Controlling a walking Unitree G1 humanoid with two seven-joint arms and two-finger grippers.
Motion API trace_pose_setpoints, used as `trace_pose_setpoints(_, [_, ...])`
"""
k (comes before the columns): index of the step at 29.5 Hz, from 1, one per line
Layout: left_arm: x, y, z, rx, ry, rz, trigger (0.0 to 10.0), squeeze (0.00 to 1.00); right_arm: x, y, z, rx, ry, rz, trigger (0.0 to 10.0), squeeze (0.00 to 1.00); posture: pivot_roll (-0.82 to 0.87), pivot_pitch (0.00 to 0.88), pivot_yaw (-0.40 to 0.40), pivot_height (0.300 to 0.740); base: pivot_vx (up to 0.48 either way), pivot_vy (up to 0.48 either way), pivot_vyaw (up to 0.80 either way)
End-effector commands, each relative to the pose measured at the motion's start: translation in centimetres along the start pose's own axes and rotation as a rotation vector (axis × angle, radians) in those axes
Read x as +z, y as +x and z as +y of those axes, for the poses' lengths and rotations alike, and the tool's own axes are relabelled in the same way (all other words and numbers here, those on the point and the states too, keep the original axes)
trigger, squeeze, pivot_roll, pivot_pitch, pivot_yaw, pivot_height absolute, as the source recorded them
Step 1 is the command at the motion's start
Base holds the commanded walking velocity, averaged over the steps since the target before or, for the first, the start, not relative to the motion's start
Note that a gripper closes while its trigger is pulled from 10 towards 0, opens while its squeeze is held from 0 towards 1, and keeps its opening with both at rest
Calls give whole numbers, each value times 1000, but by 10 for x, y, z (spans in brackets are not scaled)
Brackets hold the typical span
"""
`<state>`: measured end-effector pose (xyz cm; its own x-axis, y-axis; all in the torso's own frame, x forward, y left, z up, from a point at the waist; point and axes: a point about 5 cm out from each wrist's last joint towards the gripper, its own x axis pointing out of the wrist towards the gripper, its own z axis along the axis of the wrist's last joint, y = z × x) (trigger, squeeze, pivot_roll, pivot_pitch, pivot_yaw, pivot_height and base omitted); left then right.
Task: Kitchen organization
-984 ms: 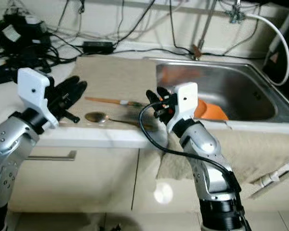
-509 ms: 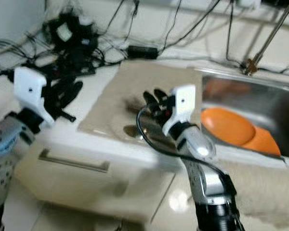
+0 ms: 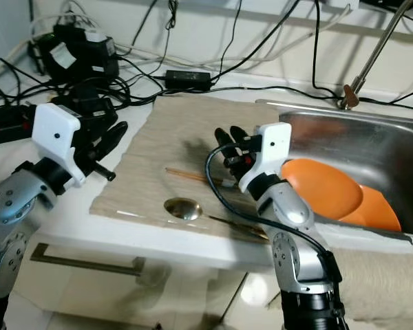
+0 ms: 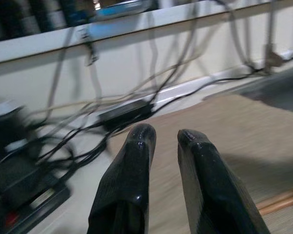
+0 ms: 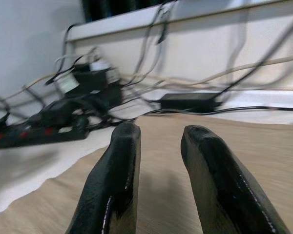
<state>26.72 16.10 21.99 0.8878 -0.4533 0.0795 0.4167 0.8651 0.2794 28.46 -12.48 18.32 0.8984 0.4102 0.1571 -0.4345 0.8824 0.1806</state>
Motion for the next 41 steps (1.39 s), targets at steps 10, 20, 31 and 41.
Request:
trace_pose_setpoints(10, [-6, 2, 5, 35, -25, 22, 10000, 0, 3, -6, -3, -26, -2, 14, 10000, 0, -40, 0, -18, 740, 0, 0, -783])
trace_pose_setpoints(20, [-11, 0, 15, 161, -32, 68, 10000, 0, 2, -2, -1, 51, -51, 68, 10000, 0, -31, 0, -51, 740, 0, -288, 0])
trace_pose_setpoints(31, [-11, -7, 25, 175, 46, 105, 10000, 0, 2, 7, 2, 101, -68, 74, 10000, 0, -18, 0, -62, 740, 0, 0, 0])
trace_pose_setpoints(41, [-4, -32, 26, -221, 130, 126, 10000, 0, -3, 17, 35, 509, 8, 156, 10000, 1000, -14, 0, -63, 740, 0, 0, 0])
